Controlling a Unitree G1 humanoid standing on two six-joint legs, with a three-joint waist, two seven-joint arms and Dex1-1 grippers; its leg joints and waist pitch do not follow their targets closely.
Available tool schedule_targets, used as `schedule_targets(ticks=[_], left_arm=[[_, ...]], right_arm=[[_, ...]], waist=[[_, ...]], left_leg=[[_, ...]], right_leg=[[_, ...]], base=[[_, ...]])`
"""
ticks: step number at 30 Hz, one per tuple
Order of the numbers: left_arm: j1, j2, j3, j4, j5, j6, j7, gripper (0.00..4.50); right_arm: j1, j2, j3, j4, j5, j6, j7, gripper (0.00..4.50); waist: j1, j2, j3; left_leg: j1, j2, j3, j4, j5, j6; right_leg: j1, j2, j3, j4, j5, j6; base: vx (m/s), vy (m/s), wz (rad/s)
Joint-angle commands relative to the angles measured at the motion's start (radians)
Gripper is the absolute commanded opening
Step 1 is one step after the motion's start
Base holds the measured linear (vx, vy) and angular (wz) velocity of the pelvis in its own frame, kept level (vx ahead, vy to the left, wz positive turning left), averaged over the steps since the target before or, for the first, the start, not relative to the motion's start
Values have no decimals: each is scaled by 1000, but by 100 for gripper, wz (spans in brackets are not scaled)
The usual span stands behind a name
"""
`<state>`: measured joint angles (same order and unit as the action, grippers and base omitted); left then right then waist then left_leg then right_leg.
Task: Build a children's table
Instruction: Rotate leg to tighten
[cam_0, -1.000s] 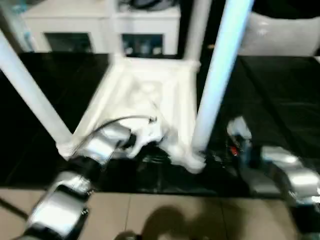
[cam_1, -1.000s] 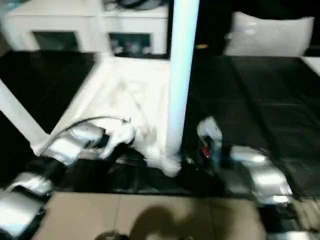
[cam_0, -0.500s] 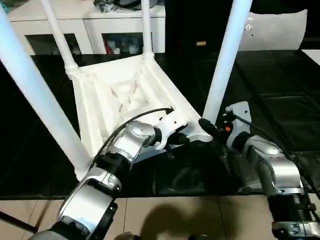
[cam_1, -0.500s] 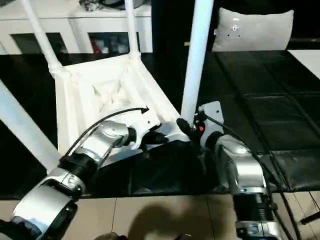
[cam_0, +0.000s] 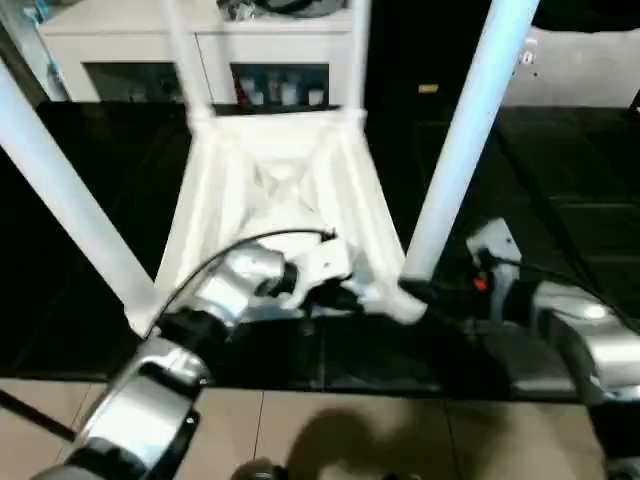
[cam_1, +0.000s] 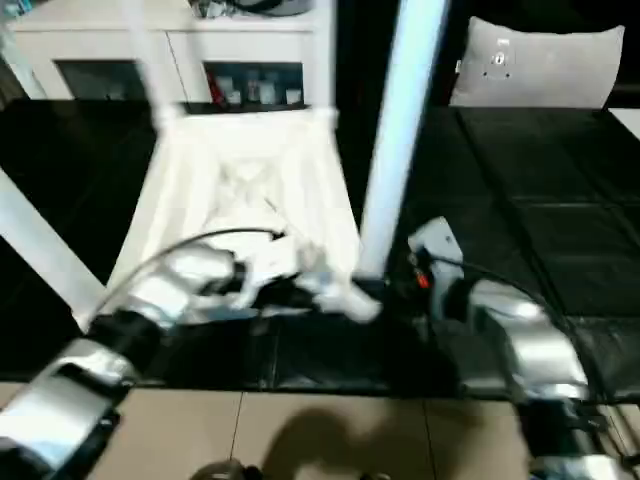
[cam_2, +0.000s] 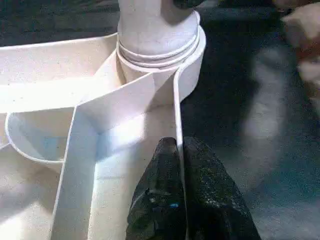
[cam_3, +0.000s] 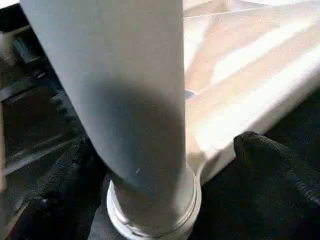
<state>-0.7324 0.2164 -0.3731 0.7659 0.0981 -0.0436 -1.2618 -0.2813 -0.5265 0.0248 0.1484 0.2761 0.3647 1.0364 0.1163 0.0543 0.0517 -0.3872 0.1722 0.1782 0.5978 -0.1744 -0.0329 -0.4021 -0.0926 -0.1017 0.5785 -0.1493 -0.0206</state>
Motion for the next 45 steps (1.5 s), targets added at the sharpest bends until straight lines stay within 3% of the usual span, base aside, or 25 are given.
schedule_targets(ticks=[1, 7, 17, 24, 28, 32, 33, 36, 38, 39, 40, 43, 45], left_arm=[[-2, 23, -33, -57, -23, -47, -95, 0], [10, 72, -56, -83, -31, -89, -217, 0], [10, 78, -65, -97, -39, -99, -242, 0], [3, 78, -64, -88, -38, -104, -249, 0], [2, 69, -51, -83, -46, -80, -223, 0], [-5, 48, -35, -76, -48, -42, -176, 0], [-19, 21, -16, -64, -45, 0, -107, 0], [-39, -24, 9, -54, -45, 68, -17, 0], [-47, -54, 19, -51, -44, 107, 32, 0], [-54, -76, 25, -45, -41, 128, 67, 0], [-58, -89, 29, -42, -39, 140, 88, 0], [-87, -155, 56, -2, -36, 192, 208, 0], [-109, -198, 76, 27, -33, 220, 300, 0]], right_arm=[[13, -42, 21, -49, 38, -27, 119, 437], [13, -73, 55, -47, 89, -35, 272, 404], [-4, -59, 104, -10, 77, -61, 318, 315], [-16, -72, 122, -4, 91, -30, 353, 253], [-4, -62, 122, -28, 113, -8, 348, 216], [6, -33, 110, -52, 125, 16, 303, 206], [-3, 23, 93, -49, 98, 53, 165, 204], [-24, 108, 71, -32, 49, 111, -40, 202], [-37, 143, 69, -22, 15, 134, -127, 202], [-46, 170, 61, -18, 3, 160, -184, 200], [-51, 186, 55, -17, -1, 178, -218, 199], [-75, 267, 30, -15, -41, 235, -380, 198], [-90, 334, 3, -6, -78, 284, -521, 198]], waist=[[1, -17, -76], [4, -16, -74], [20, -13, -77], [21, -13, -77], [22, -14, -77], [22, -15, -76], [22, -15, -75], [2, -12, -67], [-17, -13, -66], [-29, -9, -65], [-44, -12, -66], [-67, -9, -69], [-73, -9, -70]], left_leg=[[21, 64, -19, -67, -223, 88], [21, 66, -20, -68, -225, 92], [25, 68, -19, -68, -222, 72], [23, 67, -20, -68, -216, 75], [24, 67, -19, -67, -215, 76], [24, 66, -20, -68, -223, 71], [24, 66, -21, -69, -226, 68], [28, 59, -25, -76, -289, 20], [25, 53, -30, -76, -315, 6], [27, 54, -31, -77, -327, 6], [21, 51, -32, -76, -324, 8], [19, 42, -26, -69, -302, 24], [21, 40, -26, -68, -287, 26]], right_leg=[[55, -74, 49, -68, -291, -182], [53, -76, 48, -69, -318, -184], [50, -76, 51, -67, -301, -189], [52, -75, 50, -66, -296, -188], [51, -75, 50, -67, -295, -191], [51, -76, 50, -69, -322, -182], [51, -76, 49, -70, -332, -180], [44, -73, 45, -82, -437, -147], [51, -73, 38, -88, -486, -122], [48, -73, 39, -92, -489, -117], [52, -71, 38, -90, -475, -120], [48, -67, 38, -95, -452, -129], [46, -64, 36, -95, -450, -130]], base=[[0, 0, 0], [0, 0, 0], [0, 0, 0], [0, 0, 0], [0, 0, 0], [0, 0, 0], [0, 0, 0], [0, 0, 0], [0, 0, 0], [0, 0, 0], [0, 0, 0], [0, 0, 0], [0, 0, 0]])
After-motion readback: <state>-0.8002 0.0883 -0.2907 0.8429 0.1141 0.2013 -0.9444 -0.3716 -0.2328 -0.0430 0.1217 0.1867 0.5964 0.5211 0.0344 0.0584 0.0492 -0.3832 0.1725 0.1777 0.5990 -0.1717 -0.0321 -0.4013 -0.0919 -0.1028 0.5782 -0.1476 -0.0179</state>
